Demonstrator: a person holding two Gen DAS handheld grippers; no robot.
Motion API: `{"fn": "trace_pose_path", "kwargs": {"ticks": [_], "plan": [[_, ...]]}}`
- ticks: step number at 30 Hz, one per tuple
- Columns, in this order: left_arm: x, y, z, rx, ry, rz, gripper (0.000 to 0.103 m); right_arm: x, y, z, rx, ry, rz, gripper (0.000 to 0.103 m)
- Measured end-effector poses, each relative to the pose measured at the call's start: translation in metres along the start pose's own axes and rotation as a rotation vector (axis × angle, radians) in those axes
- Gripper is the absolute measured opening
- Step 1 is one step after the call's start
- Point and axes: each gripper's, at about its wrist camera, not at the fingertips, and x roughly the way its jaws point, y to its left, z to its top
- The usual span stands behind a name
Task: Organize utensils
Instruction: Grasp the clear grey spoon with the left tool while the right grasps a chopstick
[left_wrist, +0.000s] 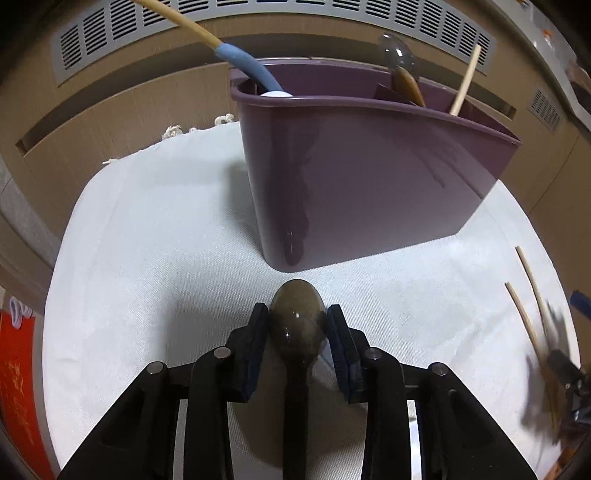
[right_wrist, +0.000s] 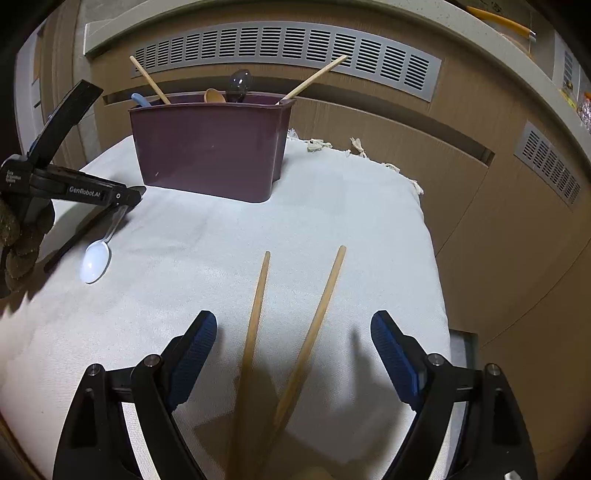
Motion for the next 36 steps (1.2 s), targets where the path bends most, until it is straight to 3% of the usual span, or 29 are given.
{"fn": "trace_pose_path", "kwargs": {"ticks": [3,8,10,12,21,23,27,36], "plan": [[-0.013,0.0,-0.007,-0.02,-0.024,-0.012,0.033,-0.002,-0.004,0.0,0.009,-0.01,-0.004,0.085],[-0.072,-0.003,-0.028,-0.053,-0.154,-0.078,0.033,-0.001,-0.002,0.004,-0.001,-0.012,0.01,0.085],[-0.093,-0.003,-0.037,-0.063,-0.195,-0.106,0.033,0.001,0.003,0.006,-0.013,-0.004,0.051,0.074],[-0.111,-0.003,-0.043,-0.064,-0.231,-0.126,0.033,0.006,0.008,0.009,-0.016,0.02,0.09,0.051],[-0.133,0.003,-0.063,-0.087,-0.261,-0.177,0.033,0.034,0.012,0.01,0.029,0.136,0.121,0.022],[-0.133,0.002,-0.065,-0.096,-0.256,-0.18,0.033,0.034,0.015,0.011,0.018,0.148,0.116,0.007],[-0.14,0.0,-0.07,-0.097,-0.262,-0.18,0.033,0.017,0.024,0.01,-0.012,0.129,0.133,0.006],[-0.172,-0.007,-0.096,-0.111,-0.29,-0.185,0.033,-0.047,0.031,0.004,-0.015,-0.006,0.175,0.006]]}}
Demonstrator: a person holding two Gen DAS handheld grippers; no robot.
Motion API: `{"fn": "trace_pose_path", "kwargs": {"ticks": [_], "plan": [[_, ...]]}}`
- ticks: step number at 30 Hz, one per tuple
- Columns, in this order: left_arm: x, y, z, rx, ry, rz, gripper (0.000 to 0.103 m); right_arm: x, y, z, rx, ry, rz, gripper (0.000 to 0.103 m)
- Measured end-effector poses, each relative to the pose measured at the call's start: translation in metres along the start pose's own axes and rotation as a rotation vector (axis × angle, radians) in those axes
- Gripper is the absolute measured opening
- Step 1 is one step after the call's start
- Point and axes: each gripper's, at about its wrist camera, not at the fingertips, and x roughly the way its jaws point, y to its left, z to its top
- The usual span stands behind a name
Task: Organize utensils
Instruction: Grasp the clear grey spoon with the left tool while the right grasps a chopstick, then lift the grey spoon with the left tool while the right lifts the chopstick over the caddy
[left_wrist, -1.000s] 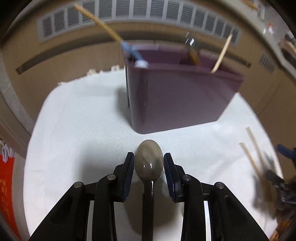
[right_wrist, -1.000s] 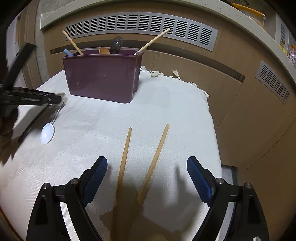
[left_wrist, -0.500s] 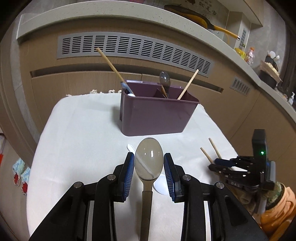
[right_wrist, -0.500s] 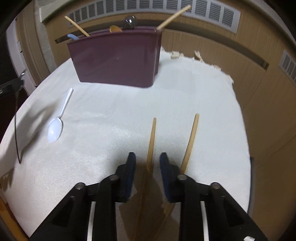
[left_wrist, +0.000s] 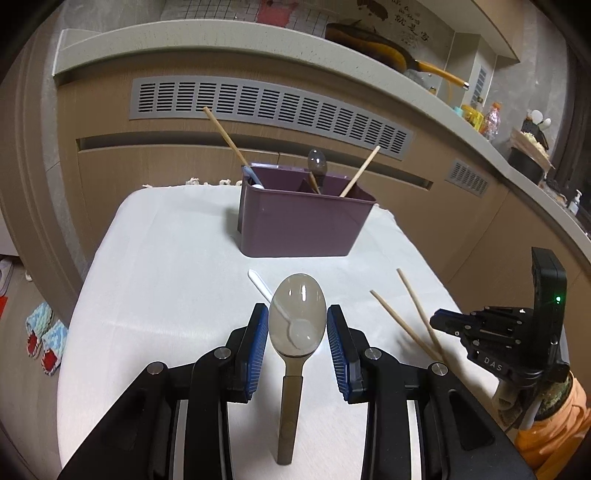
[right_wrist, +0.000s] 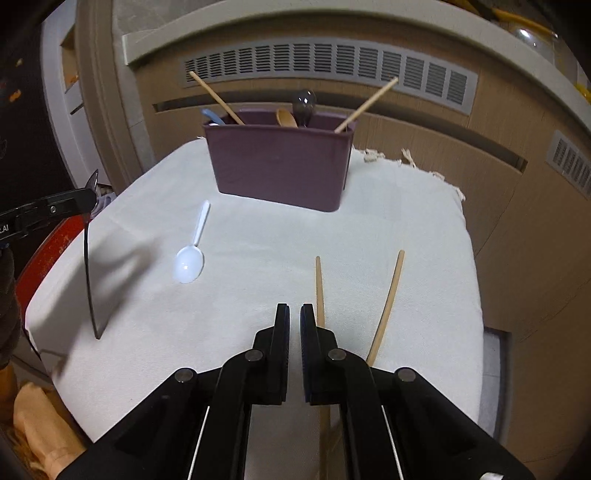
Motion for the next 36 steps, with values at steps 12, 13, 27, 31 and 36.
{"fn": "trace_pose_path", "kwargs": {"ticks": [12,13,27,31,36], "plan": [[-0.008,0.0,-0.002,-0.003,-0.007,0.012,0.033,0.096,-0.02,0.026,0.042,0.181,-0.033,0.029],[-0.009,0.0,-0.002,-0.004,-0.008,0.01,0.033,0.097,-0.02,0.026,0.046,0.173,-0.025,0.026],[-0.018,-0.014,-0.003,0.024,-0.006,-0.025,0.033,-0.014,-0.007,0.017,0.09,-0.031,0.12,0.005],[-0.024,-0.023,-0.002,0.041,-0.014,-0.036,0.033,-0.043,0.001,0.019,0.076,-0.105,0.132,0.005],[-0.032,-0.033,0.003,0.055,-0.038,-0.036,0.033,-0.06,0.006,0.026,0.06,-0.165,0.136,0.005]]}}
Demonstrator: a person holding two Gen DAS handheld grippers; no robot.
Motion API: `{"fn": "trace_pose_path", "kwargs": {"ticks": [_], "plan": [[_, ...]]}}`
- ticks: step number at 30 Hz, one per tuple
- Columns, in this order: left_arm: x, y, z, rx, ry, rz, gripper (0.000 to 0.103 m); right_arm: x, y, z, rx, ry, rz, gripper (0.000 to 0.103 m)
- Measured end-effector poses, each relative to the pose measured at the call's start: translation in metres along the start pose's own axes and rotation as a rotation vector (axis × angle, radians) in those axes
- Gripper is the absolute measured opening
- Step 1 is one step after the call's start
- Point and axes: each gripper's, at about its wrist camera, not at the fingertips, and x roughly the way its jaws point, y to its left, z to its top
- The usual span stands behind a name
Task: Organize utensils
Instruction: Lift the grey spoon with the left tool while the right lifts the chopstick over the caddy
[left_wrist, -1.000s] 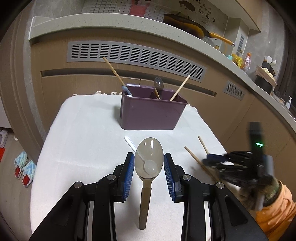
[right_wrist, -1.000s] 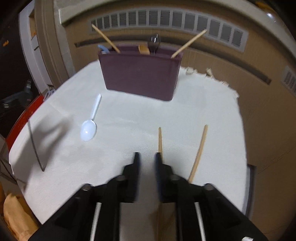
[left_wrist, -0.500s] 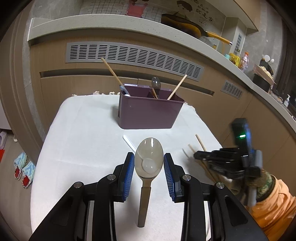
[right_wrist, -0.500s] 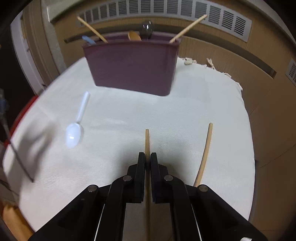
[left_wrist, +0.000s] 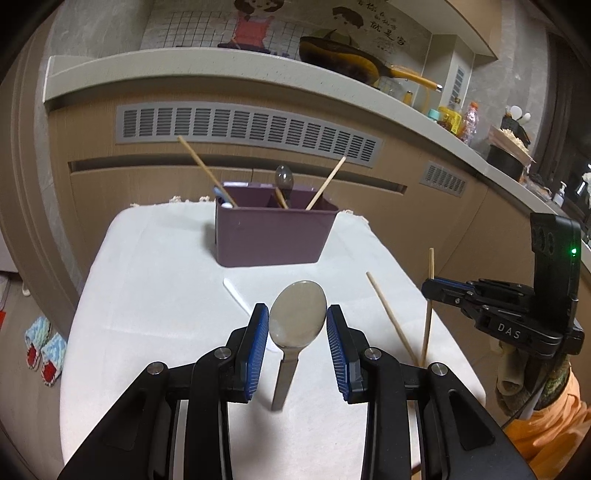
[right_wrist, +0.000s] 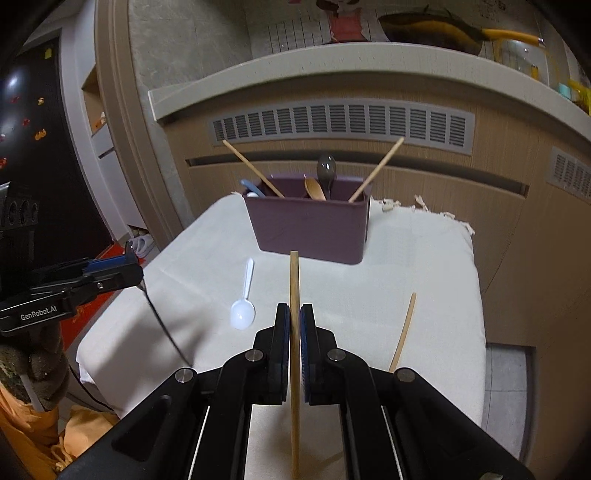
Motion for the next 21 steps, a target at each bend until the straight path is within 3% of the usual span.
{"fn": "trace_pose_path", "kwargs": {"ticks": [6,10,14,21], "plan": [[-0.028,-0.021,0.041,0.051,-0.087,-0.042,0.033,-0.038,0.012,0.033,-0.045,-0.146,-0.005,0.005],[-0.056,-0.043,0.101,0.144,-0.2,-0.032,0.033,-0.076,0.025,0.094,-0.127,-0.309,-0.076,0.005],[-0.069,-0.058,0.161,0.212,-0.34,0.031,0.033,-0.099,0.033,0.161,-0.17,-0.44,-0.147,0.005],[-0.037,-0.043,0.218,0.193,-0.405,0.019,0.033,-0.073,0.033,0.22,-0.173,-0.479,-0.184,0.005]]}}
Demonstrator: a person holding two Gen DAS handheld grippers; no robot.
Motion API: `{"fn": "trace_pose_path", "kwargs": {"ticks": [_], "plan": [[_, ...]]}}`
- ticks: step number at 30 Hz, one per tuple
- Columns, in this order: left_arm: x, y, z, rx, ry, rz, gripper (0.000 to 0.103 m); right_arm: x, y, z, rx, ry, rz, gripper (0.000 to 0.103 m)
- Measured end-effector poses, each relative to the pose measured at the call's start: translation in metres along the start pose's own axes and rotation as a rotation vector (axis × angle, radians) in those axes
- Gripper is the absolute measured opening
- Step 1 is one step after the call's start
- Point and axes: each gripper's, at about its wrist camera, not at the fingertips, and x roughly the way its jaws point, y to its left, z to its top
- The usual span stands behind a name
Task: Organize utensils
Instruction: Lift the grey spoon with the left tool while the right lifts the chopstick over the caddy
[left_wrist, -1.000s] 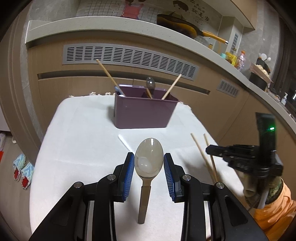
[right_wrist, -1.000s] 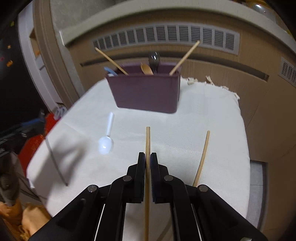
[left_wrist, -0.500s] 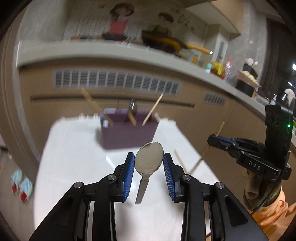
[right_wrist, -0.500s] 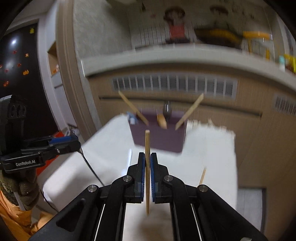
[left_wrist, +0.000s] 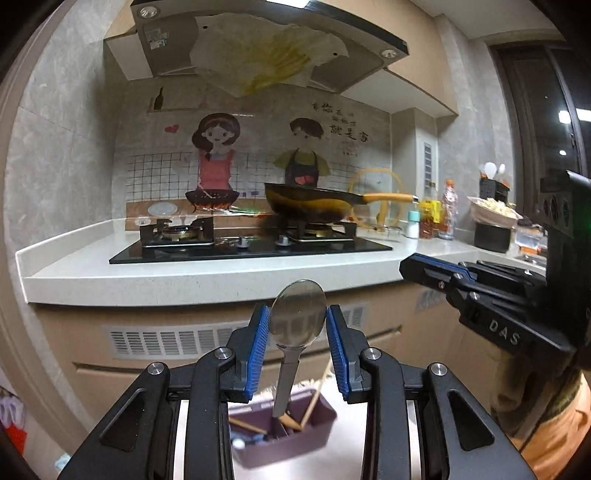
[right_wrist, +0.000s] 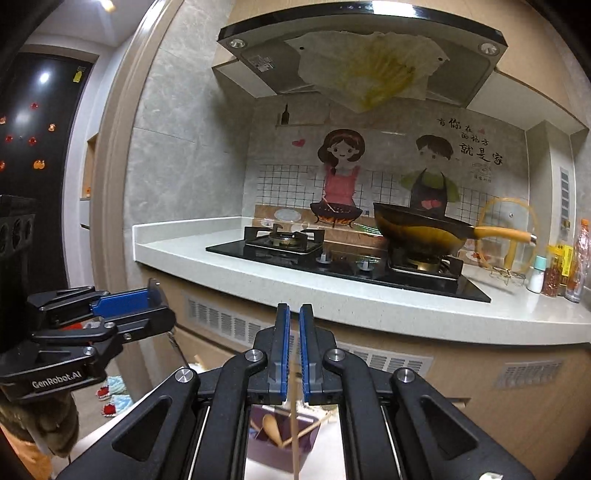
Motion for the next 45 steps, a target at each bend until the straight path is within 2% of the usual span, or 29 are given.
{"fn": "trace_pose_path", "kwargs": {"ticks": [5,7,9,12,16,20,23,25,27,29,35,39,41,43,44,45], "plan": [[0.05,0.025,-0.017,-0.062,0.058,-0.01,0.033,0.043,-0.001,-0.013,0.006,0.044,0.014,0.005],[0.067,0.037,-0.032,-0.097,0.096,0.005,0.033,0.063,-0.002,-0.027,0.006,0.099,0.03,0.005],[0.071,0.045,-0.048,-0.128,0.123,-0.015,0.033,0.077,-0.001,-0.047,-0.002,0.172,0.066,0.005],[0.069,0.057,-0.074,-0.16,0.149,-0.032,0.033,0.095,0.004,-0.085,-0.041,0.28,0.11,0.005],[0.055,0.069,-0.101,-0.209,0.166,-0.044,0.033,0.118,0.002,-0.127,-0.02,0.411,0.161,0.005],[0.044,0.083,-0.121,-0.245,0.193,-0.035,0.033,0.137,0.003,-0.144,-0.009,0.469,0.166,0.005],[0.039,0.095,-0.137,-0.273,0.206,-0.014,0.033,0.161,0.009,-0.147,0.05,0.534,0.218,0.006],[0.037,0.102,-0.146,-0.288,0.213,-0.007,0.033,0.185,0.014,-0.15,0.115,0.586,0.227,0.015],[0.034,0.11,-0.154,-0.305,0.217,-0.005,0.033,0.207,0.018,-0.151,0.174,0.616,0.205,0.036],[0.03,0.117,-0.16,-0.32,0.218,-0.014,0.033,0.232,0.019,-0.152,0.218,0.64,0.158,0.038],[0.019,0.135,-0.172,-0.352,0.197,-0.035,0.033,0.301,0.035,-0.155,0.234,0.725,0.033,0.038],[0.015,0.145,-0.176,-0.372,0.173,-0.038,0.033,0.334,0.047,-0.161,0.178,0.783,-0.11,0.038],[0.013,0.149,-0.178,-0.379,0.165,-0.037,0.033,0.347,0.049,-0.166,0.173,0.812,-0.153,0.038],[0.011,0.151,-0.18,-0.383,0.164,-0.036,0.033,0.355,0.047,-0.171,0.169,0.836,-0.16,0.036],[0.01,0.153,-0.18,-0.387,0.164,-0.035,0.033,0.357,0.048,-0.173,0.148,0.836,-0.17,0.031],[0.009,0.154,-0.18,-0.39,0.165,-0.034,0.033,0.356,0.047,-0.173,0.137,0.83,-0.169,0.02]]}}
